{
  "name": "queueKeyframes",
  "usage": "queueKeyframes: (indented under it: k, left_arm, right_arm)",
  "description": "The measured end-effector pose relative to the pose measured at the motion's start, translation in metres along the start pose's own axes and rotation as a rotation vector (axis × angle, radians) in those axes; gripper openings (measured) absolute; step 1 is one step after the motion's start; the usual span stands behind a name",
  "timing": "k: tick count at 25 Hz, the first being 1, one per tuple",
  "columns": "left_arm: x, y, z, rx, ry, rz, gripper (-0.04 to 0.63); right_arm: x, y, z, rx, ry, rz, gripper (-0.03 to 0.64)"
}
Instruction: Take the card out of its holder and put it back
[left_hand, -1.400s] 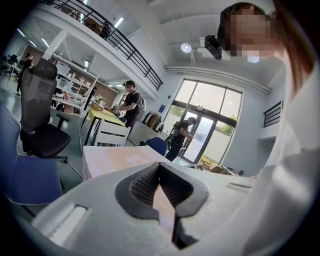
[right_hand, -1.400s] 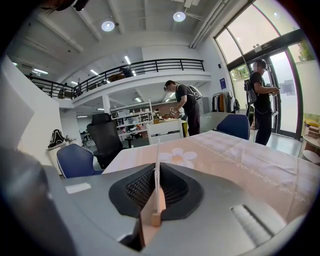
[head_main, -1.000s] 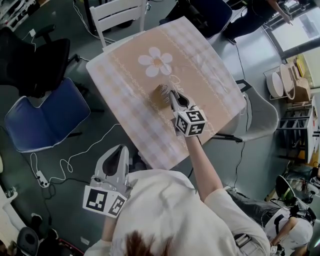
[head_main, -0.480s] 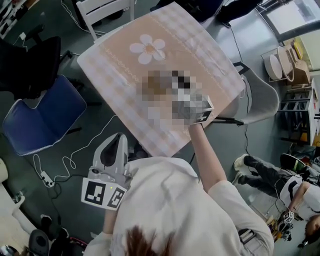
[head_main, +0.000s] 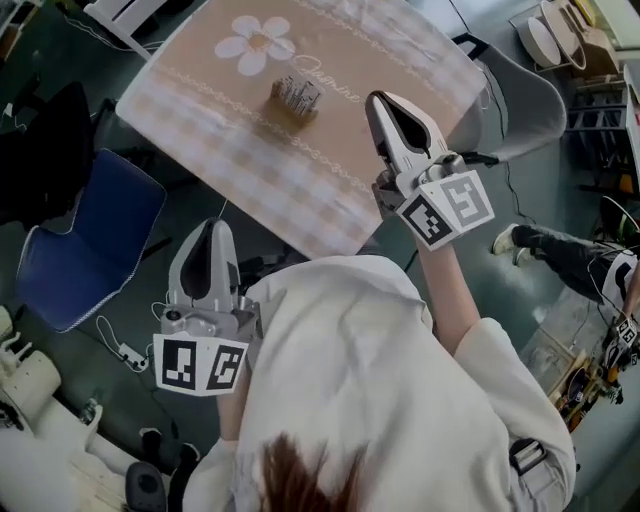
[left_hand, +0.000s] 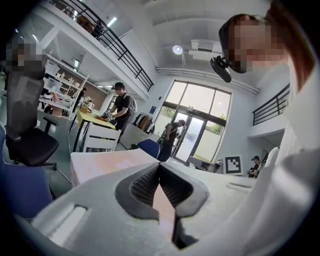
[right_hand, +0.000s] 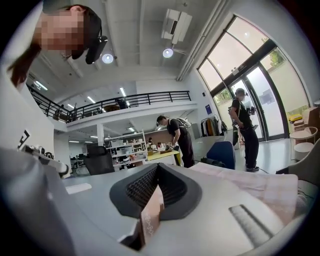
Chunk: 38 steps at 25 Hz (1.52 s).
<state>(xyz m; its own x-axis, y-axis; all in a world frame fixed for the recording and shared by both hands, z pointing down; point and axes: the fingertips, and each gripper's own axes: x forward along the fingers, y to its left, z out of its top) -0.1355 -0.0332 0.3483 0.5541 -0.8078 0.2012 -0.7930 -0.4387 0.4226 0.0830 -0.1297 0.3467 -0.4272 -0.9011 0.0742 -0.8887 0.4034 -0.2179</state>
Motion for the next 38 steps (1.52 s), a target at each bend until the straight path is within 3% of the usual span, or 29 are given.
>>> queueKeyframes:
  k: [9, 24, 30, 38]
  left_arm:
    - [0.016, -0.017, -0.005, 0.035, 0.041, -0.086, 0.0]
    - [0.024, -0.04, -0.01, 0.057, 0.073, -0.185, 0.0]
    - [0.023, -0.047, -0.019, 0.05, 0.095, -0.229, 0.0]
    - [0.027, -0.05, -0.023, 0.045, 0.1, -0.225, 0.0]
  right_arm:
    - [-0.104, 0.019, -0.008, 0.028, 0.031, -0.091, 0.002]
    - [-0.169, 0.039, -0.023, 0.017, 0.107, -0.161, 0.002]
    - [-0.165, 0.053, -0.04, 0.121, 0.174, -0.069, -0.002]
    - [-0.164, 0.057, -0.035, 0.045, 0.159, -0.052, 0.0]
